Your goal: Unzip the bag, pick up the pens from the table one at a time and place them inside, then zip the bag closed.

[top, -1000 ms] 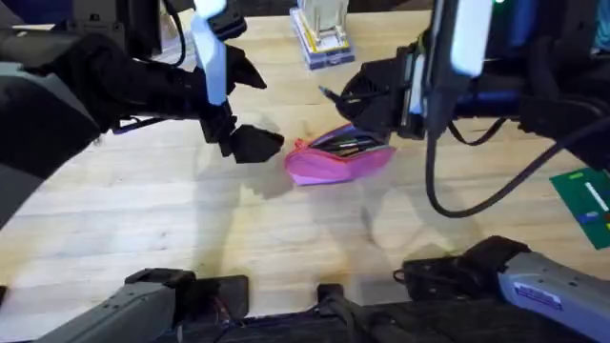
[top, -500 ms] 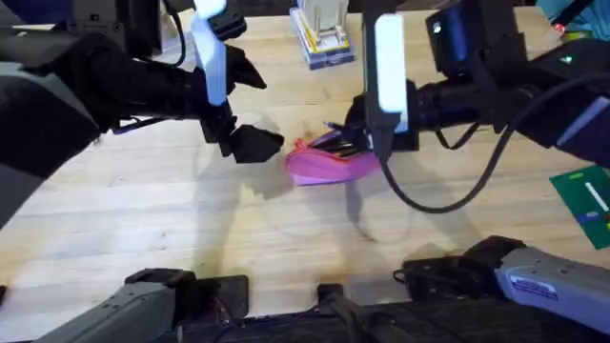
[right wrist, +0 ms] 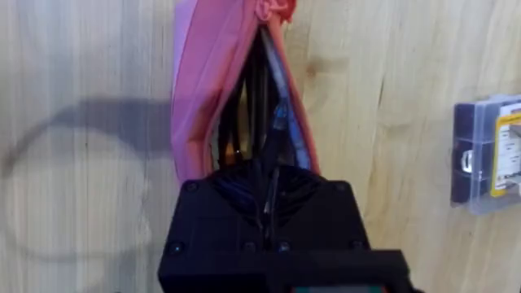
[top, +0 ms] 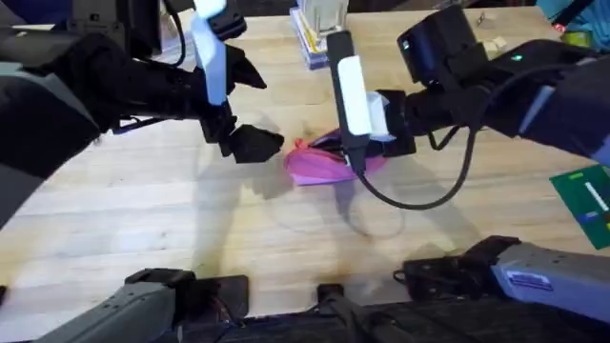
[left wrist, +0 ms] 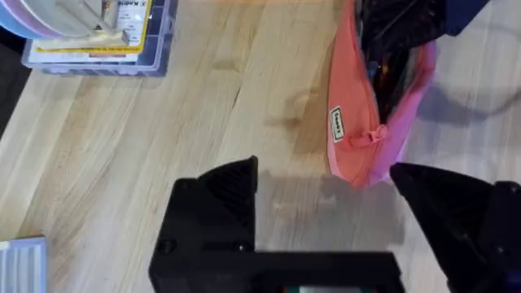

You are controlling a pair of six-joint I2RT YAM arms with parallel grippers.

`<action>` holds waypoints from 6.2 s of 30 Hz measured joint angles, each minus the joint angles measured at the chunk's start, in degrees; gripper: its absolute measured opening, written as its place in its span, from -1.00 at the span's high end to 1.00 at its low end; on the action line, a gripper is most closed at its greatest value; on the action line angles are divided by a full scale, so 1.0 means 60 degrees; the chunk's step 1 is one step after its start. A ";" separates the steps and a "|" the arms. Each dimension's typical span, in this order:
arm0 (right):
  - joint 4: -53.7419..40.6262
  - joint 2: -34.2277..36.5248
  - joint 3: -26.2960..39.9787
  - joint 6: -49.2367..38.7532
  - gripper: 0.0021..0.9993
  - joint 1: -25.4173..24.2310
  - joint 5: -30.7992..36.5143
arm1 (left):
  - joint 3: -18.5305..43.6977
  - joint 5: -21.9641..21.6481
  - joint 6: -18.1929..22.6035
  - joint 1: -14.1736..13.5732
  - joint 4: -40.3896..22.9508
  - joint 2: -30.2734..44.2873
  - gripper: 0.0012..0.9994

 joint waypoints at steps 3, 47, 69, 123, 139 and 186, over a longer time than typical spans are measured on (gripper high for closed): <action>0.0037 0.0275 0.0004 -0.0135 0.94 0.0000 0.0028 | -0.0001 0.0000 0.0000 0.0000 0.0000 -0.0002 -0.99; 0.0291 -0.0164 0.0284 0.0238 -1.00 0.0780 0.0235 | 0.0000 -0.0212 0.0000 0.0000 -0.0011 0.0001 -0.99; 0.0277 -0.1546 0.0273 1.1012 -1.00 0.0794 0.0155 | 0.0000 -0.0437 0.2042 0.1511 -0.1445 -0.0003 -0.99; 0.1293 0.1985 0.1588 1.2891 -0.87 0.3439 0.1499 | 0.0000 0.0616 0.4677 0.1563 -0.1581 0.3634 -0.99; 0.1297 0.2059 0.1588 1.2979 0.74 0.3439 0.1535 | 0.0000 0.0616 0.4677 0.1563 -0.1581 0.3637 -0.99; 0.1209 0.1754 0.2222 1.3450 0.94 0.3439 0.2850 | 0.0036 0.3526 0.4674 0.0343 -0.1563 0.4353 -0.99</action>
